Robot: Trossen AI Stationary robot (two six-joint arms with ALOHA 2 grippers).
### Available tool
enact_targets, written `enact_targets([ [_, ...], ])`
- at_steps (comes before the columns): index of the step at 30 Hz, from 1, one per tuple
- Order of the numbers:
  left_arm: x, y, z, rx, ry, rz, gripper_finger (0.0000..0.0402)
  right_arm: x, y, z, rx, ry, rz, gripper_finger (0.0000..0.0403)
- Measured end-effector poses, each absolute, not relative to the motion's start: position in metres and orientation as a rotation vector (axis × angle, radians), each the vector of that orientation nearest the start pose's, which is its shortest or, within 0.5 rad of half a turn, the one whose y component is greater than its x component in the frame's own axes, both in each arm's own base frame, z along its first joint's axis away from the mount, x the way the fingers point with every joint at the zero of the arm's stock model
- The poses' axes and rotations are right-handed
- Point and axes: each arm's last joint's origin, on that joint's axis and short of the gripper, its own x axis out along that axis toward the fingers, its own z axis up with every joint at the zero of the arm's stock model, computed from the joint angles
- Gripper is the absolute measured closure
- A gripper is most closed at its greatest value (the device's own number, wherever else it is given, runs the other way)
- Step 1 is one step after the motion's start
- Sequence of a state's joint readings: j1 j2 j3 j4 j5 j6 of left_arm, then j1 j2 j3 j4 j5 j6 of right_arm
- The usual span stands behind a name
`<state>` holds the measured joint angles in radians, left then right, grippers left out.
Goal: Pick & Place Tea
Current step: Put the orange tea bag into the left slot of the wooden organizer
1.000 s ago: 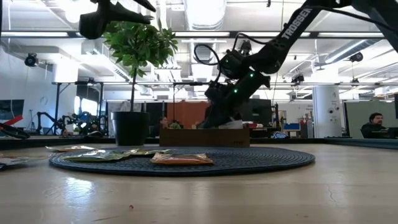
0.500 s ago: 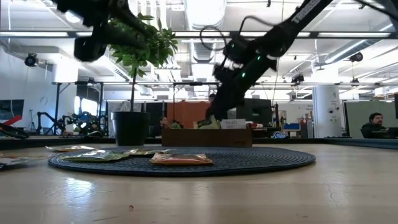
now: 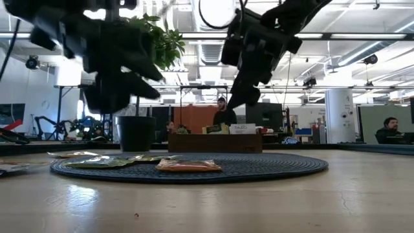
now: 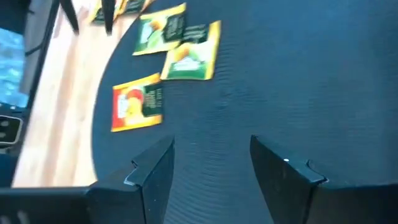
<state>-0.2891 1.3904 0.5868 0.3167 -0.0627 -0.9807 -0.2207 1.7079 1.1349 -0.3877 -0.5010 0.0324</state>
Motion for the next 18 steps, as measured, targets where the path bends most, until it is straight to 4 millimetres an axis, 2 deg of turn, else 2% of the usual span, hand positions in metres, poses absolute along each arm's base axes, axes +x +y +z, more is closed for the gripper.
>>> enact_targets([
  [3,0.282,-0.091,0.175,-0.828,0.622,-0.056,0.0307,0.349,-0.039,0.192,0.404,0.945,0.275,0.0202],
  [8,0.309,-0.118,0.165,-0.688,0.678,-0.144,0.0307,0.350,-0.010,0.168,0.423,1.016,0.267,0.0202],
  [13,0.318,-0.125,0.141,-0.660,0.740,-0.110,0.0307,0.356,0.017,0.153,0.359,1.001,0.251,0.0202],
  [18,0.324,-0.128,0.121,-0.661,0.785,-0.083,0.0307,0.362,0.028,0.143,0.389,0.976,0.251,0.0202],
])
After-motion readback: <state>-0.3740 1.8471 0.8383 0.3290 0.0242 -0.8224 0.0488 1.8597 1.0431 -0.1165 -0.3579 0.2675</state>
